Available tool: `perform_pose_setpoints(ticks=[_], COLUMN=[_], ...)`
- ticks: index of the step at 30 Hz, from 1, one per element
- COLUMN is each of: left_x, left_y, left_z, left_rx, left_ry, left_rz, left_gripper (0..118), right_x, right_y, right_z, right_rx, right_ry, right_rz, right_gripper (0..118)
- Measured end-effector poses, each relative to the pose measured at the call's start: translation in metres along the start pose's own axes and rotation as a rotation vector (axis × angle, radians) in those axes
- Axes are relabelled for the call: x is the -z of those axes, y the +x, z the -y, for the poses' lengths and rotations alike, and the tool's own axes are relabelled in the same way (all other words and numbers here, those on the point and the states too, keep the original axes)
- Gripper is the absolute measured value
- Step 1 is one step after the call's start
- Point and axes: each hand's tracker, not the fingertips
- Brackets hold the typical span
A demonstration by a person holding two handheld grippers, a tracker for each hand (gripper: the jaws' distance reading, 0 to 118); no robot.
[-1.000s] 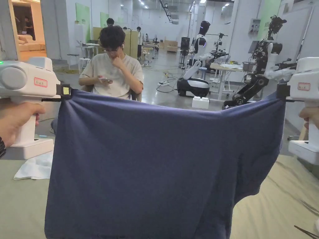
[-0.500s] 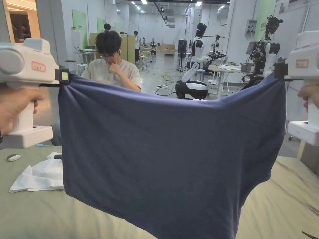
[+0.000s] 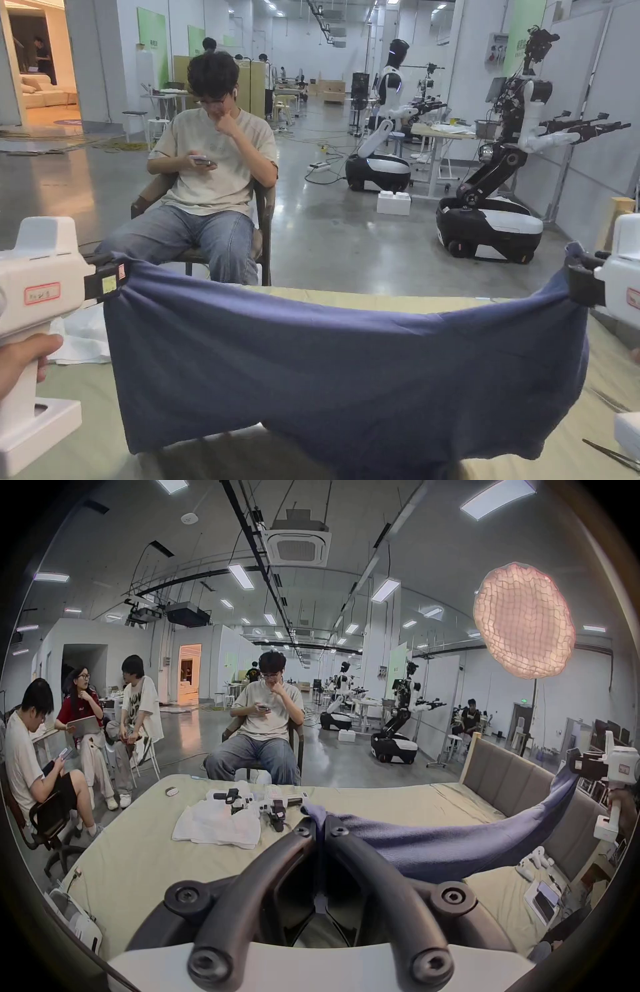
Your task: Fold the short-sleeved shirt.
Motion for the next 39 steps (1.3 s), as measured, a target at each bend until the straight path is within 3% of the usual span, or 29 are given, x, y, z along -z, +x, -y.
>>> perform_pose_setpoints(ticks=[9,15,30,39], left_x=[-0.112,-0.142,-0.098,-0.072], left_y=[0.005,0.009,0.023,0.038], left_z=[0.0,0.044,0.289,0.359], left_rx=[0.0,0.007,-0.095,-0.136], left_ry=[0.104,0.017,-0.618,-0.709], left_rz=[0.03,0.038,0.05,-0.011], left_gripper=[0,0,0,0], right_x=[-0.107,-0.13,-0.055,-0.011], right_y=[0.005,-0.001,-0.062,-0.09], right_z=[0.008,0.041,0.266,0.348], right_rx=[-0.006,-0.003,-0.047,0.032], right_ry=[0.039,-0.034,-0.603,-0.706], right_rz=[-0.007,-0.034,-0.175,-0.16], right_gripper=[1,1,1,6])
